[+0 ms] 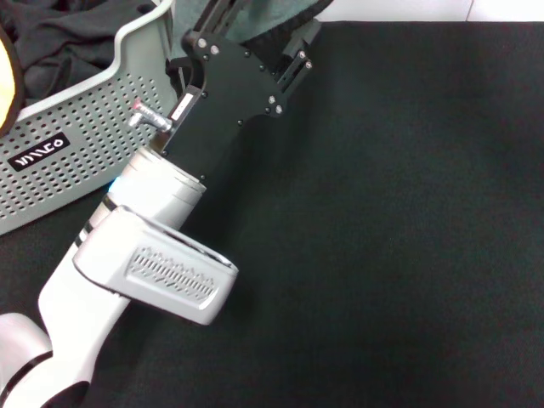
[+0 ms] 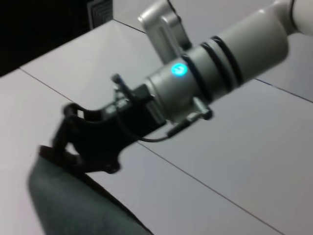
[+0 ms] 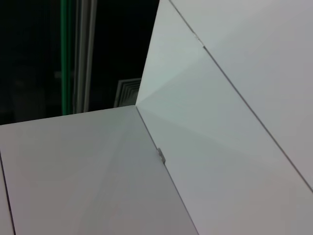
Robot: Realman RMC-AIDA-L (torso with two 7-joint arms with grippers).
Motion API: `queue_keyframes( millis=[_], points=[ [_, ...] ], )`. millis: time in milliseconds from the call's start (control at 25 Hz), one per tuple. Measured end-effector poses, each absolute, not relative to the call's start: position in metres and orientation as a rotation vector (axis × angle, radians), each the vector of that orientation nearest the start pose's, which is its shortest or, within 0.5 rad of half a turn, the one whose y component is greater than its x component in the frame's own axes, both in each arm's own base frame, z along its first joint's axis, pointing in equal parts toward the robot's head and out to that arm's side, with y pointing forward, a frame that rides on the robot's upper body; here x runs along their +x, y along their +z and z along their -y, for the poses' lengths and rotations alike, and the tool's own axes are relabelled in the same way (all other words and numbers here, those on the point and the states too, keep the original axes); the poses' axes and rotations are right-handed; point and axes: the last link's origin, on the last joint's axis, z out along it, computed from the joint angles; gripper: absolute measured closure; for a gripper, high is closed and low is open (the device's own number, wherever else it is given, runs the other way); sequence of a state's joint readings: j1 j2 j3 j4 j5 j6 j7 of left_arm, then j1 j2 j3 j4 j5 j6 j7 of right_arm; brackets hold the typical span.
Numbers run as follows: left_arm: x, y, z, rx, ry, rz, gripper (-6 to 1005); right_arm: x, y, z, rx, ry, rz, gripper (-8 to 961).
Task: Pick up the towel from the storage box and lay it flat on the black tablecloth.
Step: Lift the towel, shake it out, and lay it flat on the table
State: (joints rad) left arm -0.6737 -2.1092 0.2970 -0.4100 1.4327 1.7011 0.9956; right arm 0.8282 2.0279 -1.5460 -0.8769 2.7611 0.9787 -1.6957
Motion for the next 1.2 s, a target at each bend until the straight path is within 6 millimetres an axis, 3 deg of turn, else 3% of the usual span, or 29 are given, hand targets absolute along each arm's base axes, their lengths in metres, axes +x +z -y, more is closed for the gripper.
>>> queue_keyframes(
  millis=[560, 920, 1200],
  points=[
    [-0.19, -0.058, -0.281, -1.475, -0.629, -0.616, 320, 0.009, 0.048, -0.43, -2.132, 1.882, -0.63, 932],
    [-0.183, -0.059, -0.292, -1.505, -0.671, -0.567, 320, 0.0, 0.044, -0.428, -2.167, 1.901, -0.639, 931],
    [-0.196, -0.053, -0.294, -1.473, -0.616, -0.496, 320, -0.006, 0.047, -0.428, -2.167, 1.92, -0.626, 931]
  ],
)
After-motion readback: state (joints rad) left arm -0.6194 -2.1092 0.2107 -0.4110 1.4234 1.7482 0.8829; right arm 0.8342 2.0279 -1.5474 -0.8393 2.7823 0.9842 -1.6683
